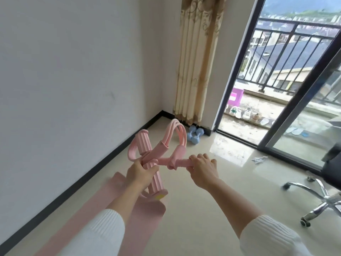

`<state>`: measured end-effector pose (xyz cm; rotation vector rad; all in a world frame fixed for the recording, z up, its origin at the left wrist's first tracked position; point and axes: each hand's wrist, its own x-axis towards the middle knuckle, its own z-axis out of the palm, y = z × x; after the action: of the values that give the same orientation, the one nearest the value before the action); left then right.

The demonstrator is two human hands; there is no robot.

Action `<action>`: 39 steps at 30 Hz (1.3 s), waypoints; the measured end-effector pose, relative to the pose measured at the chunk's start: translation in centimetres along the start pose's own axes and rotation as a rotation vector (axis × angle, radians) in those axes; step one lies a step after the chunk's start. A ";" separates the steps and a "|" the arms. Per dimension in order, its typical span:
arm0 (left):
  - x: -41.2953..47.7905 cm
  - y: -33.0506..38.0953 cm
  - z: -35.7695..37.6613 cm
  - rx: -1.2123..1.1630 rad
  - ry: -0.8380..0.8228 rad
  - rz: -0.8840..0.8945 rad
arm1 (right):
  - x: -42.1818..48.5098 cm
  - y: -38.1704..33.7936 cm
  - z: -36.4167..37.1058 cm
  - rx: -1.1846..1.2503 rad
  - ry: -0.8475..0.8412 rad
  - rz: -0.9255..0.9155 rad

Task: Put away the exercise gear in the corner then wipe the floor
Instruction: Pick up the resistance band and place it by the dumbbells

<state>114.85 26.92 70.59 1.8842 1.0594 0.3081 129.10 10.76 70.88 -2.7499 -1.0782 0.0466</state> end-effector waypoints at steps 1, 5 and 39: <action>2.3 1.2 0.6 0.006 -0.011 0.008 | 2.0 0.7 -0.1 0.002 0.003 0.018; 10.5 5.8 3.9 0.029 -0.041 0.031 | 9.9 4.1 -0.6 0.008 0.007 0.078; 78.1 10.3 38.8 0.062 -0.037 -0.256 | 76.5 28.7 29.5 0.037 -0.192 0.142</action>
<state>190.02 62.12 41.86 1.7762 1.2810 0.0934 201.72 46.66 39.54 -2.8289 -0.9122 0.3539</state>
